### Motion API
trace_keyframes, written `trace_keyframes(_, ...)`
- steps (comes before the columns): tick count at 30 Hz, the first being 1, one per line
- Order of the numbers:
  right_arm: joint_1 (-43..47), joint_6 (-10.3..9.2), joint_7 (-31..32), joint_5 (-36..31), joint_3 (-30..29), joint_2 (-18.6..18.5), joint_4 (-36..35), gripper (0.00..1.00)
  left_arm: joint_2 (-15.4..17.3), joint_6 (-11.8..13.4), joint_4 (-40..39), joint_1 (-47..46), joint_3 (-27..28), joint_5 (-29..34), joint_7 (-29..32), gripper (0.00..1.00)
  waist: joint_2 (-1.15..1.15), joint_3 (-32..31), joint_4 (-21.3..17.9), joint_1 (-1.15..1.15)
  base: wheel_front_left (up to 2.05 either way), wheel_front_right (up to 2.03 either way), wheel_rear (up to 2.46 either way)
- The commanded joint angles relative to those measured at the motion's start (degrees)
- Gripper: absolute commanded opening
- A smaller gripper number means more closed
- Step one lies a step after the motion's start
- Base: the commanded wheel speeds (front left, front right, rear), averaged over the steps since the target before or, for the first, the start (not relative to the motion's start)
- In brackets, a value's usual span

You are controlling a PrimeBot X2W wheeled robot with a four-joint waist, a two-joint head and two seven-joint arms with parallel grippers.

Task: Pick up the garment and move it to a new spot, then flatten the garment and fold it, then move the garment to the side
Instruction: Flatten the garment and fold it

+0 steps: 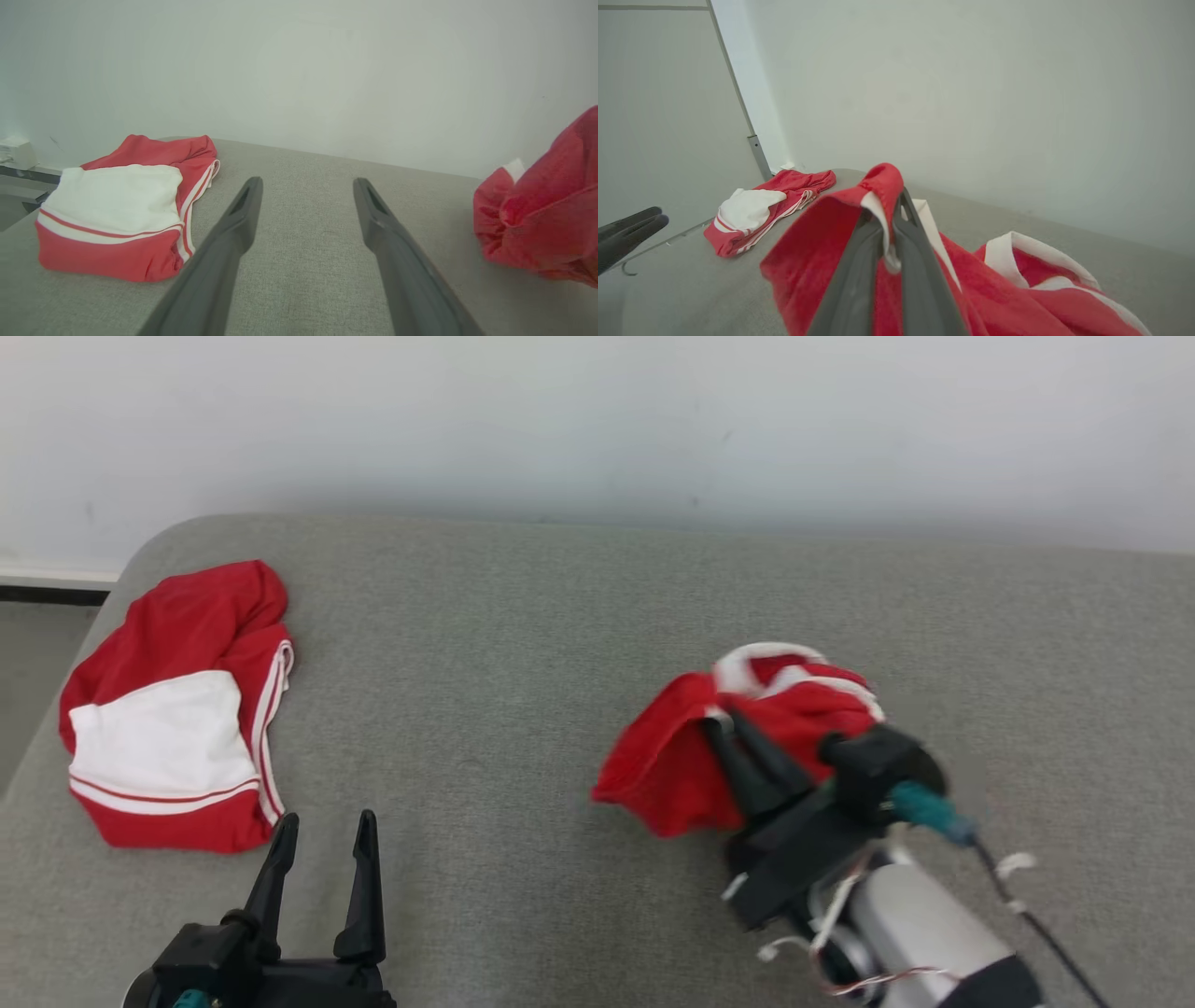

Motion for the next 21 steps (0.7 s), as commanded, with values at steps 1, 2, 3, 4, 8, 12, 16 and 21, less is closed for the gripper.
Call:
trace_keyframes(1, -0.98, -0.12, -0.54, 0.44, 2.43, 2.19, 1.54, 0.00, 0.01, 0.15, 0.13, -0.12, 0.03, -0.46, -0.05, 1.00, 0.00, 0.53, 1.81, 0.00, 0.00, 0.00, 0.00)
trace_keyframes(2, -1.33, -0.12, -0.48, 0.33, 4.26, 3.32, 2.93, 0.00, 0.02, 0.14, 0.19, -0.25, -0.01, -0.55, -0.06, 1.00, 0.00, 0.61, 2.22, 0.00, 0.00, 0.00, 0.00)
trace_keyframes(3, -1.80, -0.12, -0.79, 0.16, 6.01, 4.41, 4.39, 0.00, 0.01, 0.17, 0.21, -0.35, -0.24, -0.63, -0.05, 1.00, 0.00, 0.82, 2.70, 0.00, 0.00, 0.00, 0.00)
trace_keyframes(4, -2.17, -0.12, -1.18, 0.57, 7.49, 5.41, 6.01, 0.00, 0.01, 0.20, 0.33, -0.47, -0.26, -0.62, -0.05, 1.00, 0.00, 0.90, 3.09, 0.00, 0.00, 0.00, 0.00)
trace_keyframes(8, -3.26, -0.12, -2.14, 2.01, 14.06, 7.90, 13.33, 0.00, 0.01, 0.04, 0.91, -1.01, -0.57, -0.83, -0.05, 1.00, 0.00, 1.24, 4.46, 0.00, 0.00, 0.00, 0.00)
trace_keyframes(12, -4.09, -0.12, -3.40, 4.09, 18.72, 8.86, 18.46, 1.00, 0.02, 0.27, 1.20, -1.11, -0.74, -0.92, -0.05, 1.00, 0.00, 1.20, 4.92, 0.00, 0.00, 0.00, 0.00)
trace_keyframes(16, -5.90, -0.12, -4.57, 5.72, 20.24, 8.96, 21.33, 1.00, 0.01, 0.24, 1.35, -0.85, 0.31, -0.60, -0.05, 1.00, 0.00, 0.88, 3.92, 0.00, 0.00, 0.00, 0.00)
trace_keyframes(21, -7.63, -0.12, -5.04, 5.58, 17.52, 6.70, 21.81, 1.00, 0.01, 0.00, 1.37, -0.41, 1.22, -0.12, -0.05, 1.00, 0.00, 0.24, 1.77, 0.00, 0.00, 0.00, 0.00)
